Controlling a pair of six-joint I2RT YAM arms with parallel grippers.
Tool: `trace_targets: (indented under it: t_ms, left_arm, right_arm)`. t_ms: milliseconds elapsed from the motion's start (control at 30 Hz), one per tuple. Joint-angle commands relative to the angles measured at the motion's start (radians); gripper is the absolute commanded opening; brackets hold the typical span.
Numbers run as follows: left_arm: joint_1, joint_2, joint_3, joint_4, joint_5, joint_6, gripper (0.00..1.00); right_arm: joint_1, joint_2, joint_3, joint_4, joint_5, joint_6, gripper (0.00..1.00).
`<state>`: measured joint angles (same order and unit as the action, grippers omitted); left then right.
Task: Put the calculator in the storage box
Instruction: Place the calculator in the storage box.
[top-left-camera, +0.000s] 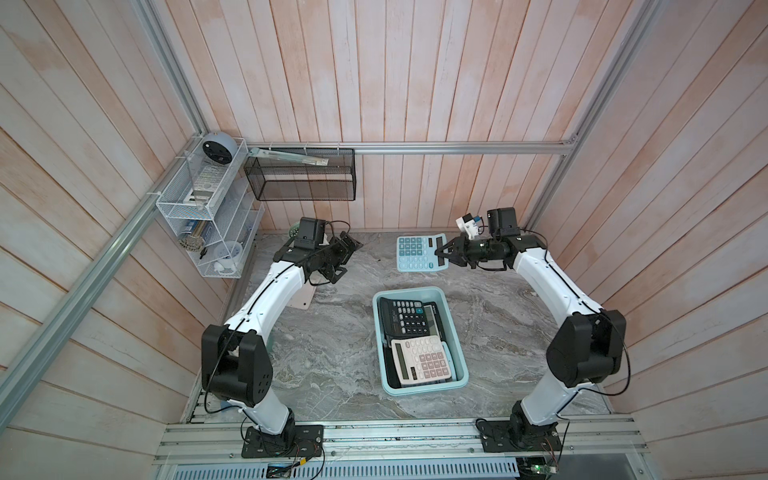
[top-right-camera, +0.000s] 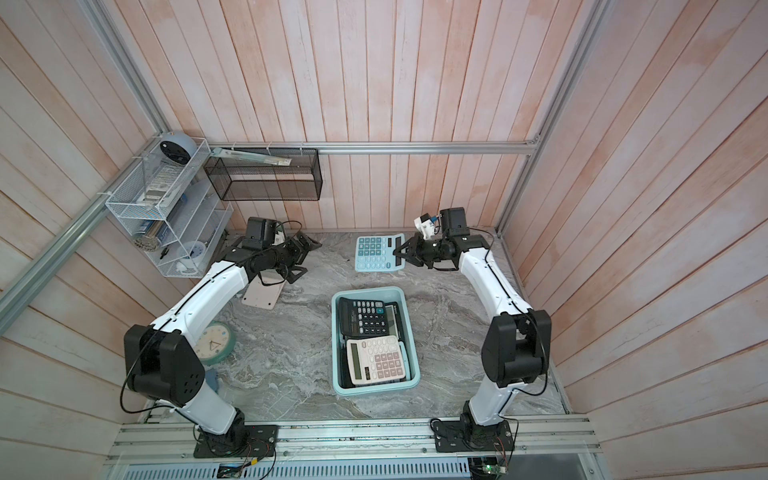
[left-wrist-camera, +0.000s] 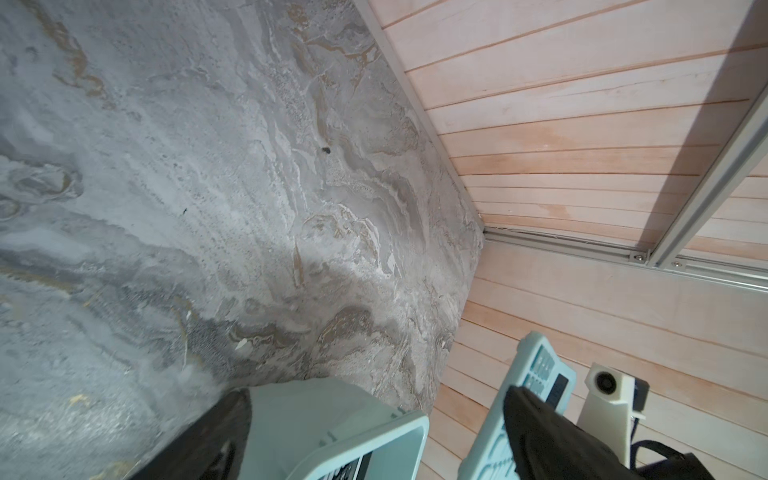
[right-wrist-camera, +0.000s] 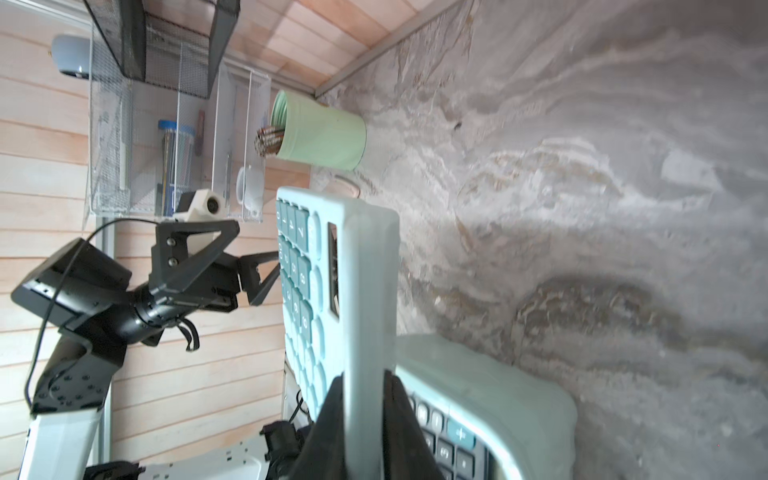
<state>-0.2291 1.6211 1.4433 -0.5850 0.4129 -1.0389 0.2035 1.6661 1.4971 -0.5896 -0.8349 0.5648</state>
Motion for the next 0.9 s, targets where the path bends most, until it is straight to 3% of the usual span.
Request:
trace_targets:
  t_ms: [0,367,800,867]
  left_arm:
    - [0.004,-0.066,-0.029,-0.099,-0.029,0.071,1.00]
    - [0.004,-0.092,-0.115,-0.102,-0.013,0.089,1.00]
    - [0.004,-0.098,-0.150,-0.079,-0.009,0.087,1.00]
    - [0.004,-0.104,-0.158,-0.075,-0.010,0.085,1.00]
  right_arm:
    - [0.035,-0.095,-0.095,-0.060,-0.030,-0.031,0.00]
    - [0.196,-0.187,-0.273,-0.166,0.127,-0.089,0.00]
    - [0.217,-0.209,-0.310,-0.124,0.254,-0.023,0.00]
    - [0.217,-0.201,-0.287,-0.152,0.250,-0.039,0.06]
